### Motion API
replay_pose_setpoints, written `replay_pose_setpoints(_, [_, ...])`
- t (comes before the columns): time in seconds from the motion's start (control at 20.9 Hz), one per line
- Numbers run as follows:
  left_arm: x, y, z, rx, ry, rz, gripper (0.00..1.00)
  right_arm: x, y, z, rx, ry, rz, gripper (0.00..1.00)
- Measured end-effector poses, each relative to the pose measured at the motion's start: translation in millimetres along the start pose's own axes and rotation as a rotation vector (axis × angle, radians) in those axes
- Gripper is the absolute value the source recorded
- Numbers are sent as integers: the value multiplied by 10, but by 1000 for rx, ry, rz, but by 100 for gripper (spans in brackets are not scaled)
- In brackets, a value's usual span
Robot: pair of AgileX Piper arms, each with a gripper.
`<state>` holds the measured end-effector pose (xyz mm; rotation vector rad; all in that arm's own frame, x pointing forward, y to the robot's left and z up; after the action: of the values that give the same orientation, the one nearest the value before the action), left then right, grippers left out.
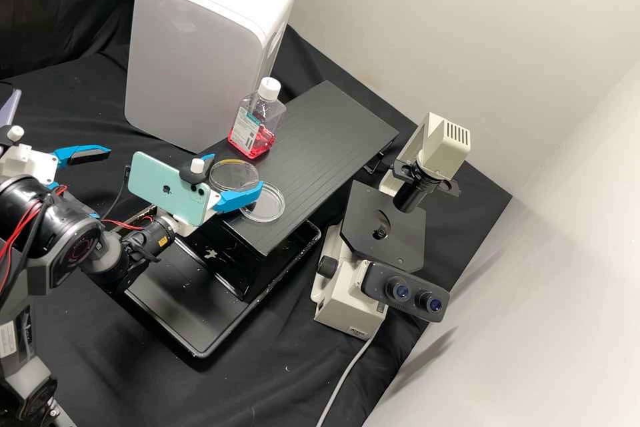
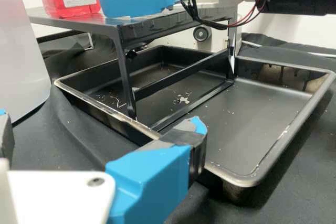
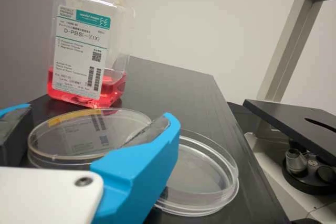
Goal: Place the lid on the petri dish
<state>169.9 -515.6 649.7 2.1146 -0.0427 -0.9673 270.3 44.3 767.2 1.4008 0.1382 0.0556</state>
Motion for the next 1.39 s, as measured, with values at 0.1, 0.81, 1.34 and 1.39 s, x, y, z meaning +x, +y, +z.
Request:
replay_pose_setpoints(0.1, [0, 0, 0, 0, 0, 0, 100, 0, 0, 0, 0, 0, 0, 0])
replay_pose_setpoints(0.81, [7, -8, -2, -2, 4, -3, 100, 2, 27, 39, -1, -14, 10, 0])
replay_pose_setpoints(1.34, [8, -11, -4, -5, 12, -3, 100, -208, 312, 291, 106, -109, 102, 0])
replay_pose_setpoints(1.39, [8, -11, -4, -5, 12, -3, 100, -227, 328, 309, 108, -117, 108, 0])
